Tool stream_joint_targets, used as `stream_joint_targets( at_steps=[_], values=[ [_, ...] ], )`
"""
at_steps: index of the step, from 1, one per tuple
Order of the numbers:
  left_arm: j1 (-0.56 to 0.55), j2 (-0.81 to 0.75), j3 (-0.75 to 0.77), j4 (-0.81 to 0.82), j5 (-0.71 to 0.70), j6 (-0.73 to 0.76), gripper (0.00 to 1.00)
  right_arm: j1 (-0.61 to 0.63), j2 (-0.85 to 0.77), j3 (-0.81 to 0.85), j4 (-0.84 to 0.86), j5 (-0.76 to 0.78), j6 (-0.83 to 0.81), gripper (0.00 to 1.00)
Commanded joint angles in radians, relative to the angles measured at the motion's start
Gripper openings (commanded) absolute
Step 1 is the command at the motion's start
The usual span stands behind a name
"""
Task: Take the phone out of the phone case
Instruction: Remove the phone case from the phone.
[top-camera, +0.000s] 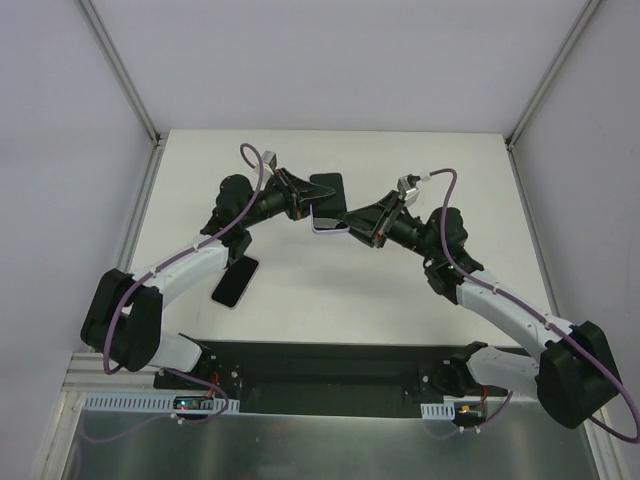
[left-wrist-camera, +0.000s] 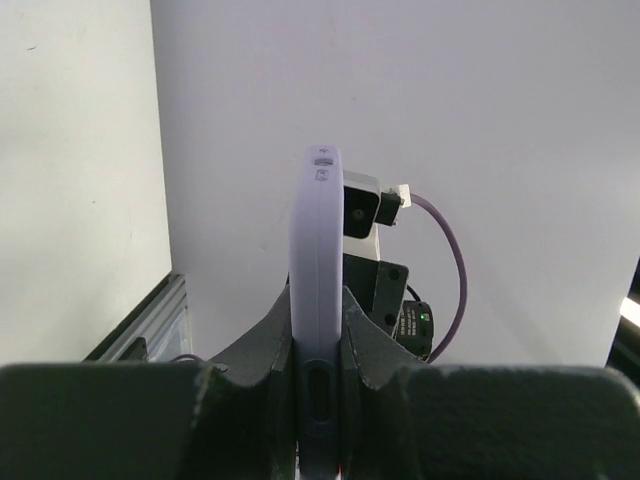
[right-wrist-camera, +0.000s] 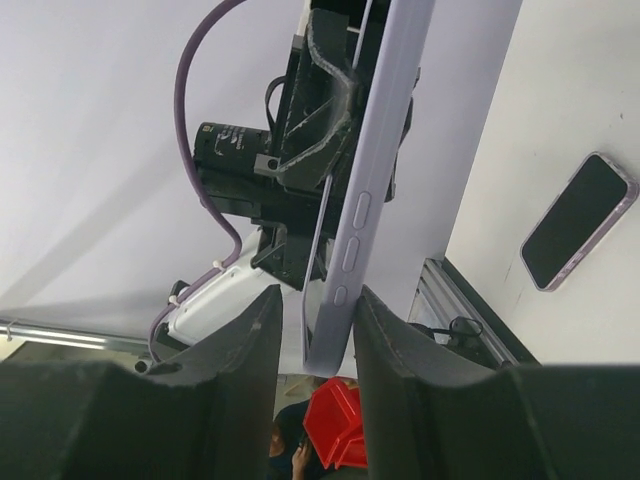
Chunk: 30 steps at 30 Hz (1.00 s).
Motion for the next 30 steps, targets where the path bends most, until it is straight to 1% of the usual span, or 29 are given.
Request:
stream_joint_targets(
  at_steps=[1, 5, 7, 10, 13, 15, 19, 30],
  values=[
    [0.005, -0.087, 0.021, -0.054, -0.056, 0.067, 0.0, 0.007, -0.049, 0.044, 0.009, 0.004, -0.016, 0.34],
    [0.014, -0.123, 0.024, -0.118, -0.08, 0.104, 0.0, 0.008, -0.075, 0.037, -0.048, 0.008, -0.029, 0.33],
    [0.016, -0.138, 0.021, -0.135, -0.094, 0.112, 0.0, 0.01, -0.089, 0.031, -0.065, 0.015, -0.037, 0.31],
    [0.019, -0.15, 0.015, -0.149, -0.102, 0.119, 0.0, 0.011, -0.097, 0.028, -0.08, 0.02, -0.039, 0.28],
    [0.019, -0.155, 0.013, -0.15, -0.111, 0.119, 0.0, 0.019, -0.097, 0.043, -0.094, 0.015, -0.042, 0.28],
    [0.019, -0.156, 0.012, -0.152, -0.111, 0.119, 0.0, 0.027, -0.095, 0.054, -0.102, 0.014, -0.049, 0.29],
    [0.019, -0.167, 0.018, -0.172, -0.117, 0.136, 0.0, 0.037, -0.083, 0.071, -0.114, 0.011, -0.057, 0.36],
    [0.019, -0.19, 0.016, -0.192, -0.122, 0.144, 0.0, 0.059, -0.048, 0.096, -0.114, 0.012, -0.069, 0.35]
  ],
)
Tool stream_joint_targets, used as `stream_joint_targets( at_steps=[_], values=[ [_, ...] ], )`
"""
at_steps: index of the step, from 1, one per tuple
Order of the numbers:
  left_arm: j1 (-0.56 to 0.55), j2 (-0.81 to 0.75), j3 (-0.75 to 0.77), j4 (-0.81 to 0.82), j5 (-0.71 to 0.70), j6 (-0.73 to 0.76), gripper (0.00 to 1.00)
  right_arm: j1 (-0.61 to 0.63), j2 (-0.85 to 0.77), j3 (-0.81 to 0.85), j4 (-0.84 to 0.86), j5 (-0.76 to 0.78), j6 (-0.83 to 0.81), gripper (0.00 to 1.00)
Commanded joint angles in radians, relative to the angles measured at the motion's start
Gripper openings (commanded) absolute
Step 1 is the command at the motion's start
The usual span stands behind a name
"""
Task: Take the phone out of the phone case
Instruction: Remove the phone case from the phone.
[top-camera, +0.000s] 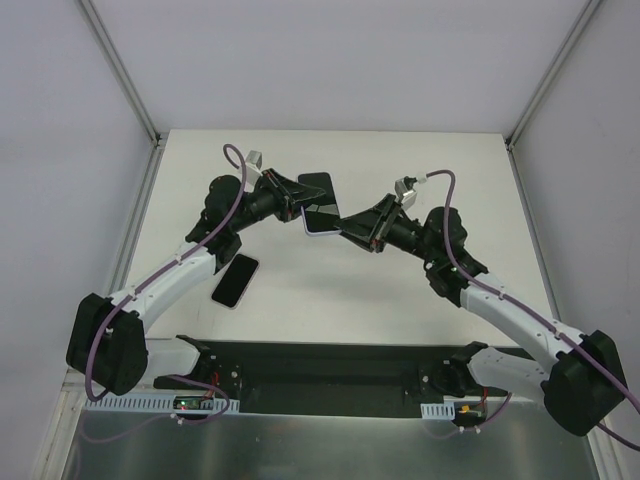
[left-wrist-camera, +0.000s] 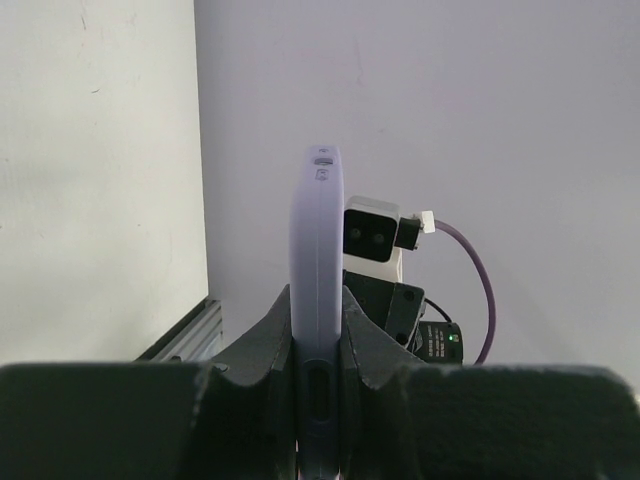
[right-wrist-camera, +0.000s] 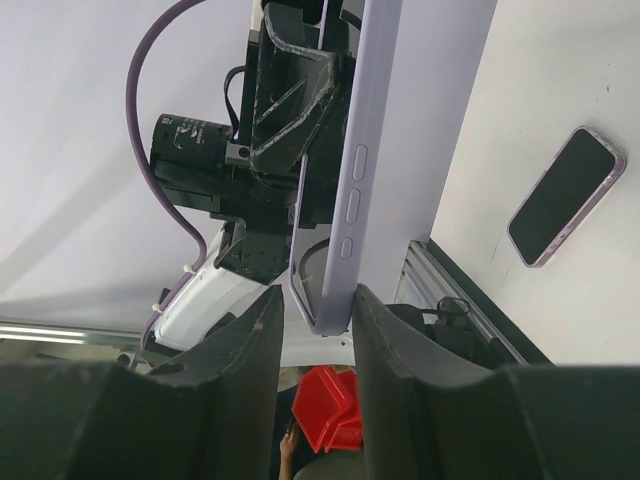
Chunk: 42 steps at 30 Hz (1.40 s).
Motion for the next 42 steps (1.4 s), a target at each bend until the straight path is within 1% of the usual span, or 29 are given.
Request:
stream_joint_targets(
  at_steps=[1, 7, 10, 12, 13, 16, 20, 21, 23, 24, 27, 33, 38, 42],
  values=[
    [0.011, -0.052, 0.016, 0.037, -0.023, 0.021, 0.0, 0.016, 0.007, 0.064, 0.057, -0.008, -0.011, 0.35],
    [0.011, -0.057, 0.02, 0.044, -0.024, 0.023, 0.0, 0.019, 0.02, 0.064, 0.079, -0.002, -0.001, 0.29],
    [0.011, -0.052, 0.017, 0.06, -0.018, 0.01, 0.0, 0.022, 0.033, 0.069, 0.11, -0.005, 0.007, 0.23],
    [0.011, -0.048, 0.013, 0.066, -0.018, 0.007, 0.0, 0.028, 0.043, 0.067, 0.145, -0.005, 0.019, 0.14],
    [0.011, -0.048, 0.01, 0.067, -0.018, 0.0, 0.0, 0.03, 0.044, 0.058, 0.168, -0.001, 0.03, 0.02],
    [0.017, -0.029, -0.003, 0.093, -0.006, -0.028, 0.0, 0.033, 0.047, 0.033, 0.269, 0.006, 0.056, 0.02],
    [0.034, 0.024, -0.062, 0.223, 0.041, -0.104, 0.0, 0.033, 0.052, 0.03, 0.399, -0.008, 0.07, 0.02],
    [0.036, 0.038, -0.071, 0.303, 0.049, -0.149, 0.0, 0.033, 0.05, 0.032, 0.46, -0.01, 0.072, 0.01],
    [0.034, 0.078, -0.091, 0.365, 0.063, -0.183, 0.0, 0.034, 0.056, 0.036, 0.531, -0.023, 0.07, 0.01],
    [0.034, 0.087, -0.097, 0.404, 0.065, -0.21, 0.0, 0.034, 0.063, 0.036, 0.647, -0.03, 0.085, 0.01],
    [0.034, 0.103, -0.105, 0.439, 0.069, -0.226, 0.0, 0.034, 0.09, 0.067, 0.795, -0.06, 0.11, 0.01],
    [0.034, 0.129, -0.099, 0.491, 0.081, -0.258, 0.0, 0.036, 0.101, 0.13, 0.82, -0.109, 0.073, 0.01],
    [0.034, 0.187, -0.129, 0.613, 0.092, -0.318, 0.0, 0.046, 0.11, 0.187, 0.85, -0.161, 0.049, 0.01],
    [0.031, 0.207, -0.135, 0.652, 0.092, -0.344, 0.0, 0.056, 0.136, 0.222, 0.901, -0.188, 0.067, 0.02]
  ],
)
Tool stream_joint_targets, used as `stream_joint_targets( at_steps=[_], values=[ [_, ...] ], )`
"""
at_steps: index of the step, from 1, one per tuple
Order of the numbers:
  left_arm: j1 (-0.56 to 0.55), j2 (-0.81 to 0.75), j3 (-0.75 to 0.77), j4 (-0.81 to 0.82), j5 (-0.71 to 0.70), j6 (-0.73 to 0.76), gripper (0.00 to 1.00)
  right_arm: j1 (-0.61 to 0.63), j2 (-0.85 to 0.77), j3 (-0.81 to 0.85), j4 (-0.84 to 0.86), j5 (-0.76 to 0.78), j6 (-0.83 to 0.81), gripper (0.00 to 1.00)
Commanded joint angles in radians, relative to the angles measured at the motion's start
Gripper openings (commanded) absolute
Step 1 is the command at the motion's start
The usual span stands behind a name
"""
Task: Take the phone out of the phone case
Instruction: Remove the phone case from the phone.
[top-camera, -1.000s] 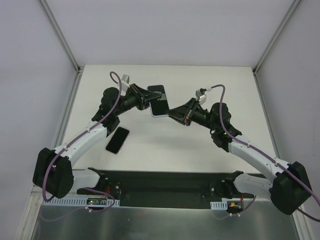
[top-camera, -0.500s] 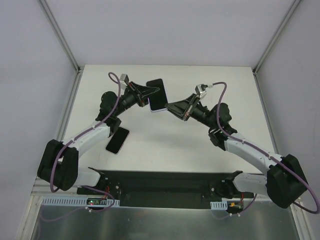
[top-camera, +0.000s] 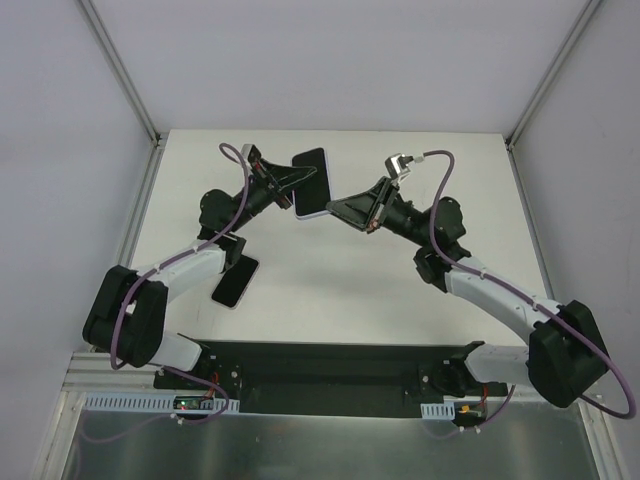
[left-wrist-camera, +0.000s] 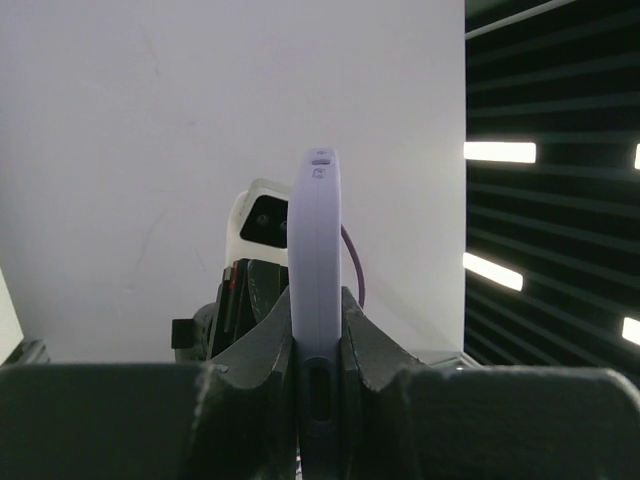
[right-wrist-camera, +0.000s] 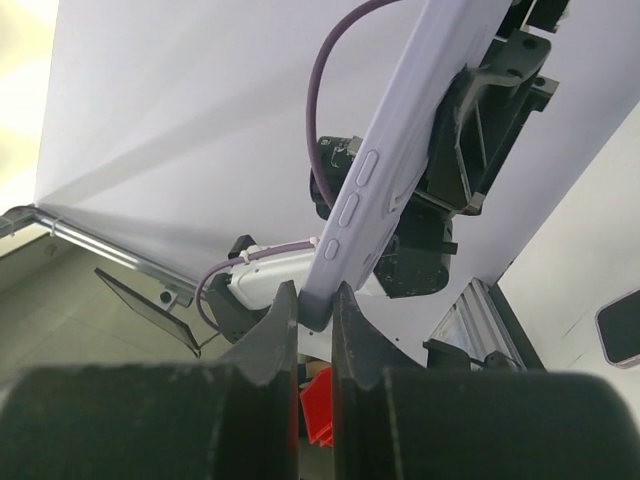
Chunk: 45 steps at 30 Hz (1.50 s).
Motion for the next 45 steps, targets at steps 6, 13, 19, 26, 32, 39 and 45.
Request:
stream_joint_targets(
  at_steps=[6, 13, 19, 26, 32, 39, 45],
  values=[
    [-0.021, 0.075, -0.03, 0.043, 0.041, -0.029, 0.0, 0.076, 0.037, 0.19, 0.525, -0.128, 0.04, 0.02],
    [-0.054, 0.102, -0.024, 0.123, 0.018, -0.097, 0.0, 0.119, 0.091, 0.214, 0.554, -0.167, 0.024, 0.02],
    [-0.059, 0.093, -0.021, 0.138, 0.011, -0.112, 0.0, 0.13, 0.106, 0.22, 0.556, -0.19, 0.008, 0.01],
    [-0.059, 0.086, -0.024, 0.156, 0.008, -0.125, 0.0, 0.131, 0.109, 0.19, 0.556, -0.188, -0.013, 0.01],
    [-0.059, 0.076, -0.021, 0.172, 0.005, -0.141, 0.0, 0.131, 0.111, 0.167, 0.556, -0.19, -0.026, 0.02],
    [-0.058, 0.082, -0.017, 0.202, 0.002, -0.167, 0.0, 0.131, 0.105, 0.128, 0.557, -0.22, -0.044, 0.01],
    [-0.056, 0.096, -0.021, 0.225, 0.007, -0.177, 0.0, 0.131, 0.077, 0.151, 0.557, -0.344, -0.075, 0.01]
  ],
)
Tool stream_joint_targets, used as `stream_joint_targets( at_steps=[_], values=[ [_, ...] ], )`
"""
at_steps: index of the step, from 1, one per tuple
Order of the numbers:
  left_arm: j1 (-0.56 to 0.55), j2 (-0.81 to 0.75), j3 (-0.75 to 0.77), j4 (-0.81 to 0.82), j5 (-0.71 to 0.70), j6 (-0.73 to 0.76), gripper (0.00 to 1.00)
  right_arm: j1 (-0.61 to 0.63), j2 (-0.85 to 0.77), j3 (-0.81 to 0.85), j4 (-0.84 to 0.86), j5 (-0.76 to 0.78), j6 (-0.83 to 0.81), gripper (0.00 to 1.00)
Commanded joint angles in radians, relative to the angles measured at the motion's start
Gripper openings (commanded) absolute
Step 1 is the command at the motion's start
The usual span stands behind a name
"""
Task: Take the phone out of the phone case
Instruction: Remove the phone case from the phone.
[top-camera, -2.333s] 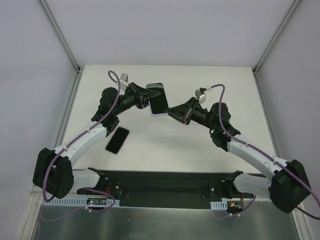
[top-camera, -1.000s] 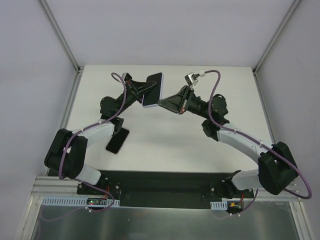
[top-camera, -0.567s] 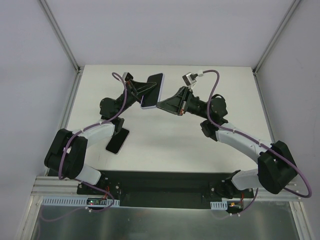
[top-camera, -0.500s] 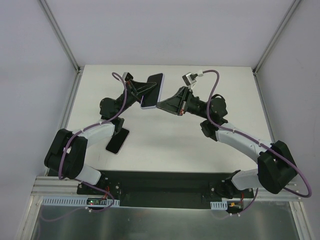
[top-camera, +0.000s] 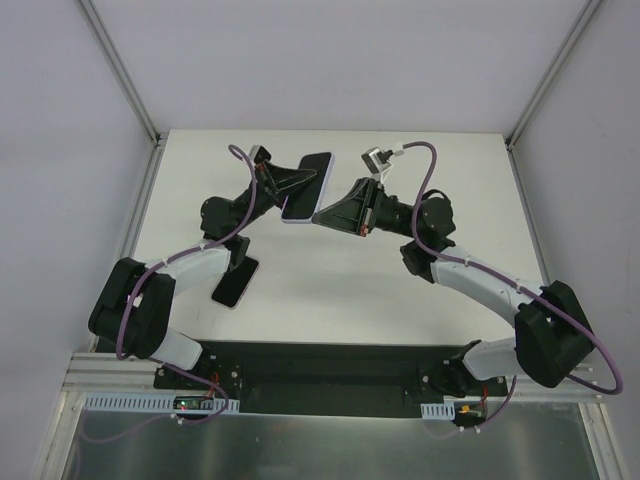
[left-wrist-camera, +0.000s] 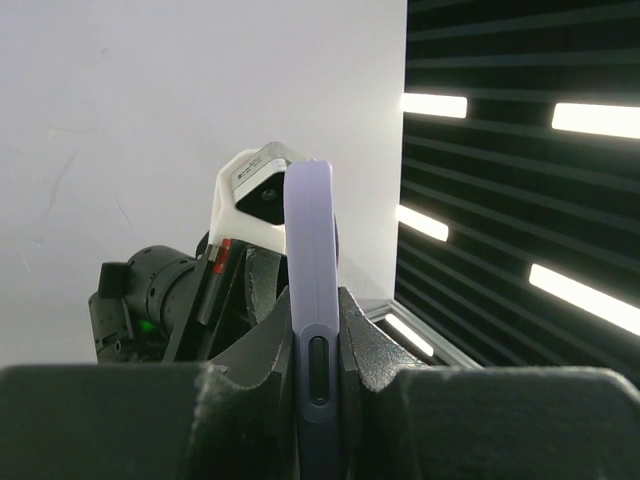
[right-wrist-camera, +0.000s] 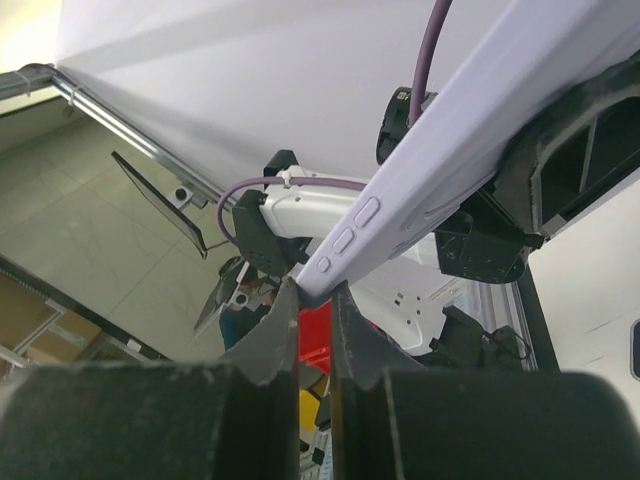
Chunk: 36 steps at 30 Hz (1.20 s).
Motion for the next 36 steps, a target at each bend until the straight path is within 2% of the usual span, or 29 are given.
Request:
stream_joint_targets(
  at_steps=[1, 7, 13, 16, 18, 19, 20, 21, 22, 23, 24, 25, 26, 27, 29, 36],
  values=[
    [-0.041, 0.044, -0.011, 0.004, -0.007, 0.036, 0.0, 0.079, -0.055, 0.055, 0.375, -0.174, -0.048, 0.01],
    [-0.041, 0.054, 0.007, 0.026, 0.002, 0.027, 0.0, 0.081, -0.072, 0.079, 0.375, -0.266, -0.059, 0.01],
    [-0.039, 0.045, 0.015, 0.021, 0.01, 0.038, 0.0, 0.076, -0.064, 0.083, 0.372, -0.278, -0.053, 0.02],
    [-0.016, 0.03, 0.016, -0.011, 0.031, 0.071, 0.0, 0.047, -0.057, 0.081, 0.365, -0.296, 0.018, 0.02],
    [0.01, -0.005, 0.018, -0.065, 0.077, 0.134, 0.0, -0.002, -0.069, 0.052, 0.358, -0.316, 0.067, 0.13],
    [0.036, -0.046, 0.018, -0.168, 0.095, 0.166, 0.0, -0.02, -0.086, 0.037, 0.346, -0.319, 0.088, 0.29],
    [0.051, -0.071, 0.021, -0.222, 0.106, 0.204, 0.0, -0.054, -0.125, -0.004, 0.328, -0.322, 0.085, 0.37],
    [0.063, -0.096, 0.025, -0.282, 0.129, 0.29, 0.0, -0.071, -0.151, -0.02, 0.235, -0.324, 0.063, 0.43],
    [0.086, -0.142, 0.032, -0.422, 0.135, 0.335, 0.0, -0.086, -0.181, -0.037, 0.158, -0.326, -0.024, 0.55],
    [0.093, -0.163, 0.045, -0.48, 0.135, 0.378, 0.0, -0.102, -0.249, -0.045, -0.054, -0.323, -0.107, 0.6],
    [0.097, -0.182, 0.056, -0.544, 0.132, 0.459, 0.0, -0.103, -0.286, -0.043, -0.192, -0.312, -0.199, 0.68],
    [0.099, -0.206, 0.067, -0.627, 0.134, 0.494, 0.0, -0.103, -0.325, -0.023, -0.365, -0.292, -0.452, 0.89],
    [0.1, -0.214, 0.094, -0.663, 0.14, 0.528, 0.0, -0.097, -0.39, 0.003, -0.574, -0.258, -0.591, 0.94],
    [0.1, -0.217, 0.107, -0.68, 0.146, 0.576, 0.0, -0.089, -0.414, 0.047, -0.955, -0.121, -0.709, 0.99],
    [0.099, -0.219, 0.136, -0.683, 0.187, 0.613, 0.0, -0.077, -0.429, 0.134, -1.208, 0.034, -0.871, 0.96],
    [0.099, -0.193, 0.188, -0.7, 0.384, 0.706, 0.0, -0.115, -0.305, 0.242, -1.334, 0.141, -0.853, 0.96]
  ],
)
